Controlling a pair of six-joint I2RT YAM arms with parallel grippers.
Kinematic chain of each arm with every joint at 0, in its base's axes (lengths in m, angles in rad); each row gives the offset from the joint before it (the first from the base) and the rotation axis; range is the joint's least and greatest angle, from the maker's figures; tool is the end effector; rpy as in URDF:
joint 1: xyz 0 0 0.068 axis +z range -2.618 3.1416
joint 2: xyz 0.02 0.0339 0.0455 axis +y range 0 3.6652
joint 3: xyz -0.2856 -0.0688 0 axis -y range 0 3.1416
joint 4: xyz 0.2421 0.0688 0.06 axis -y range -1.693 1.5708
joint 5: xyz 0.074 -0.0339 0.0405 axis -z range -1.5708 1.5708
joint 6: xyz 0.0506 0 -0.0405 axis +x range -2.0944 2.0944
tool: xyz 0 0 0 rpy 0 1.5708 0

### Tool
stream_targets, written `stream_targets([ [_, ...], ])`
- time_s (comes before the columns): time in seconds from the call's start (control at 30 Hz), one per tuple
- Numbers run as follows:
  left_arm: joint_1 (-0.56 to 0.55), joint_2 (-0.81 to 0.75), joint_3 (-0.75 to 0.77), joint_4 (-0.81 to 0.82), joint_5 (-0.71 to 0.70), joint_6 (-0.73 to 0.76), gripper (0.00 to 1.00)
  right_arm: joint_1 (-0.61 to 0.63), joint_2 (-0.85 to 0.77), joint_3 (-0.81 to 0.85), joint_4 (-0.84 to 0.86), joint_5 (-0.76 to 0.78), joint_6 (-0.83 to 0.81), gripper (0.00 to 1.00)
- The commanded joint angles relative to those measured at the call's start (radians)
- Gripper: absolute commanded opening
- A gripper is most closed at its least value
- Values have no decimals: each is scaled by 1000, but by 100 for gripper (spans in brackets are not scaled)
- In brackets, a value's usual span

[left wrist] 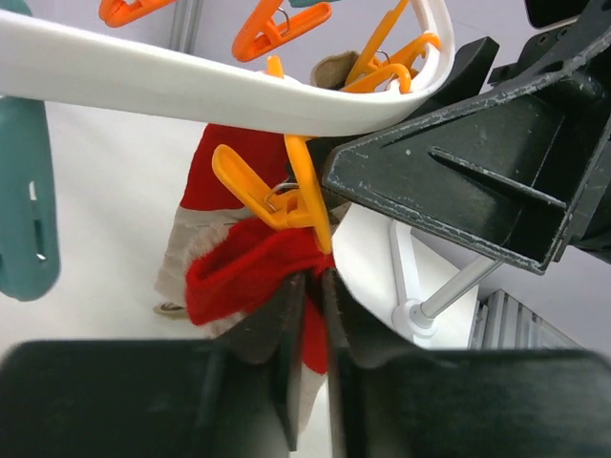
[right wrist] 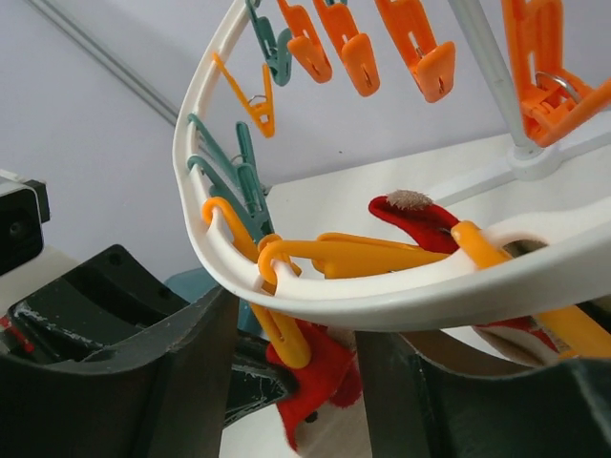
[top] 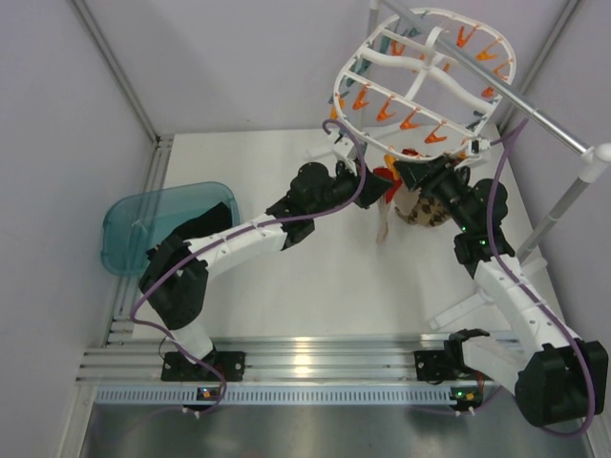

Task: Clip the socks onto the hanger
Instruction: Clamp the sock onto the hanger, then reset both arms

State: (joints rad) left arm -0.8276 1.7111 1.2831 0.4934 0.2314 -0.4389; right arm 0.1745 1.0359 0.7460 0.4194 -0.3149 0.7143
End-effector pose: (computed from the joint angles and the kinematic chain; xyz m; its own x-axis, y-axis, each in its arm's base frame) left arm 0.2811 -0.3231 0.3585 -0.3303 -0.2518 -0.9097 0.8077 0.4232 -0.4105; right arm 0.2382 0.0579 0.3633 -0.2102 0.5954 -0.7754 -0.4366 0.6525 0.6194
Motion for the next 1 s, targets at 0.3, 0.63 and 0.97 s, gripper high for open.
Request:
stream_targets([
  [0.3,34,-112,-43,-65,-23,103,82,-49,-144,3,-166,-1,-145,68],
  [0.63,211,-297,-103,-419,17,123,98,-53,-270,1,-385,-27,-348,100],
  [0.97,413,-376,-98,-826,-37,308,98,-55,-350,-51,-576,-1,-567,100],
])
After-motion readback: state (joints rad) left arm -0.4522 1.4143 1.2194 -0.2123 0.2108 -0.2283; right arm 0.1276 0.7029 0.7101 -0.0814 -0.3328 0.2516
